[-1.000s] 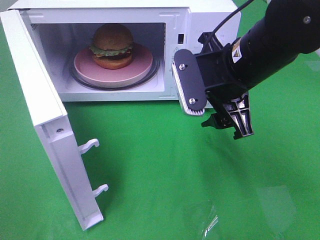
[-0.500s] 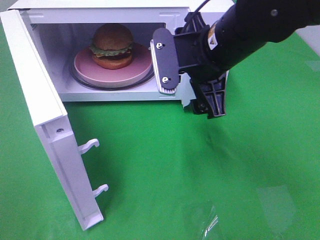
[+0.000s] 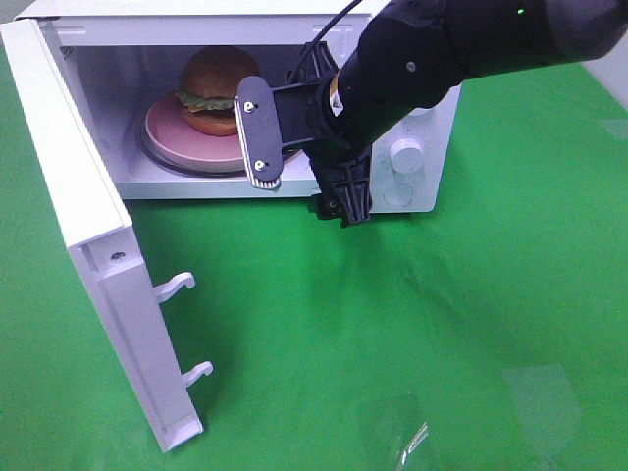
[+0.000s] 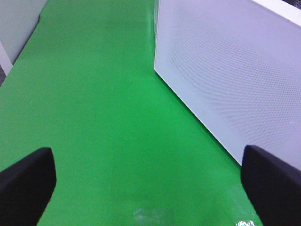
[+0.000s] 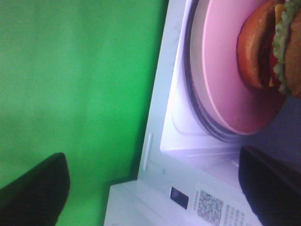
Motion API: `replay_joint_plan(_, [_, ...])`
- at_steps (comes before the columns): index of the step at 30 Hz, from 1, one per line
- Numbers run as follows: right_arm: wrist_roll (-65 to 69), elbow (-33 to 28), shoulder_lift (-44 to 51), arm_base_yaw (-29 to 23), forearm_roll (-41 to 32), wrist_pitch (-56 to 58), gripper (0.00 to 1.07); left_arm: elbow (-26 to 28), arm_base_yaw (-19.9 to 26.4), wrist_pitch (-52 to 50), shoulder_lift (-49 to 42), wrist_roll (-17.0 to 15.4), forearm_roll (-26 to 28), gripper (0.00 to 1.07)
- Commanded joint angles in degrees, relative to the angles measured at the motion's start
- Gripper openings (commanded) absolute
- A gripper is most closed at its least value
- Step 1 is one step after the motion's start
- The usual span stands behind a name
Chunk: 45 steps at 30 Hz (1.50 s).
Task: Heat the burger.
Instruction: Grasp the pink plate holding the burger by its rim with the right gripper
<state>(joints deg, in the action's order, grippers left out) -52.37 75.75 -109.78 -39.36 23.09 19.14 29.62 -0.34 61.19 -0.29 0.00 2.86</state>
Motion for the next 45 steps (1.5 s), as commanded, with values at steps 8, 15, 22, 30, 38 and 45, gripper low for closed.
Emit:
replay_joint_plan(8, [0.7, 10.0, -8.7, -0.1, 0.3, -1.3, 0.91, 0.0, 0.1, 0.2, -0.9, 0.0, 0.0, 1.00])
replay_joint_plan(15, [0.6, 15.1, -12.8, -0.1, -0.5, -1.6, 0.90, 0.0, 0.1, 0.2, -0.9, 0.0, 0.0, 1.00])
replay_joint_plan(22, [0.2, 19.6, -17.4, 0.1, -1.2, -1.8, 0.90, 0.0, 0.1, 0.2, -0.9, 0.0, 0.0, 1.00])
replay_joint_plan(30, [0.2, 24.0, -21.7, 0.1, -2.3, -1.6, 0.89, 0.0, 0.1, 0.2, -0.9, 0.0, 0.0, 1.00])
replay_joint_plan(38, [-0.3, 29.6, -26.3, 1.3, -3.5, -0.6, 0.87, 0.0, 0.1, 0.2, -0.9, 0.0, 0.0, 1.00])
replay_joint_plan(45, [-0.5, 32.3, -29.2, 1.6, -4.4, -0.5, 0.86, 0.0, 0.1, 0.2, -0.9, 0.0, 0.0, 1.00])
